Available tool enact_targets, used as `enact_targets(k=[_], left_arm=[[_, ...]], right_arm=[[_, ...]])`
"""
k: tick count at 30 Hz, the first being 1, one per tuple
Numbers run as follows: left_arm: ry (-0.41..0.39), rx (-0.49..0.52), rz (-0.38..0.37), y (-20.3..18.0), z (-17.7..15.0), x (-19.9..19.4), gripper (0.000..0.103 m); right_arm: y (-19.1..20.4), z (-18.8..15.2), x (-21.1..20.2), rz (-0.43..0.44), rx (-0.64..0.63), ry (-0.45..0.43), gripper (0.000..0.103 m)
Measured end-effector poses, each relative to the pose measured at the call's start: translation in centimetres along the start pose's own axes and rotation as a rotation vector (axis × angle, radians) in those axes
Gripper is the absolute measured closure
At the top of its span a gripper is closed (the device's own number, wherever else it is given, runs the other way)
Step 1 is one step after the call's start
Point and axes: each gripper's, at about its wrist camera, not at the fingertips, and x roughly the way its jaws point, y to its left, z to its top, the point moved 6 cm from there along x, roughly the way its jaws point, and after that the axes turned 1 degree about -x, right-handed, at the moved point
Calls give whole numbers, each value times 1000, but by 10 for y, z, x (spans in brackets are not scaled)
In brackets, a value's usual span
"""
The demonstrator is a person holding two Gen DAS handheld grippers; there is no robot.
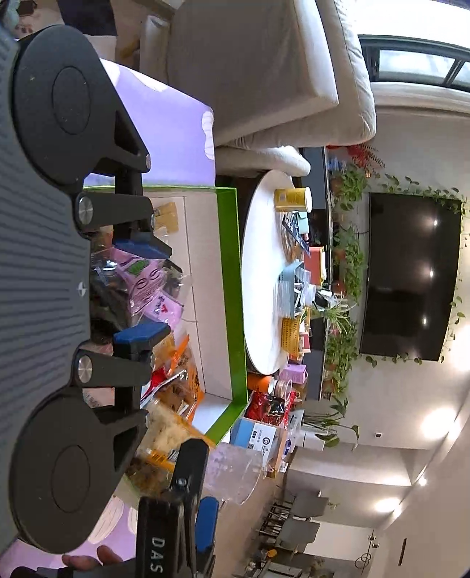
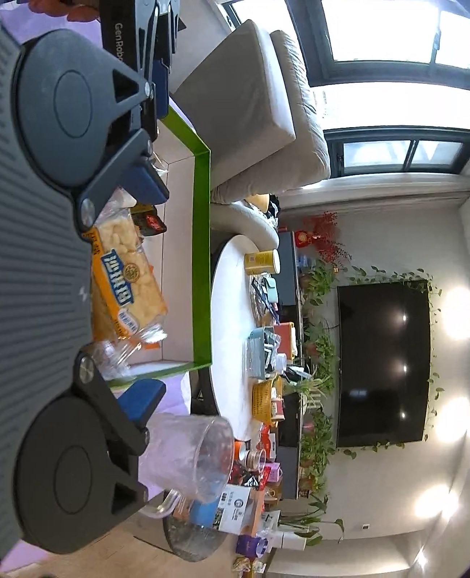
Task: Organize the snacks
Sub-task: 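Open both tools to drop the pink bag and cake into the box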
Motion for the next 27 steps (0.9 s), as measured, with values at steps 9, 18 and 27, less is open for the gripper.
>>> enact_targets(k=[9, 18, 27], left_arm=[[-51, 46, 134, -27, -8, -69, 67], [-38, 40, 139, -47, -32, -122, 67], [-77, 51, 135, -63, -40, -154, 67]], right_arm=[[6, 8, -59, -7, 11, -45, 55], [27, -5, -118, 15, 34, -61, 55], [26, -5, -150, 14, 67, -100, 55]])
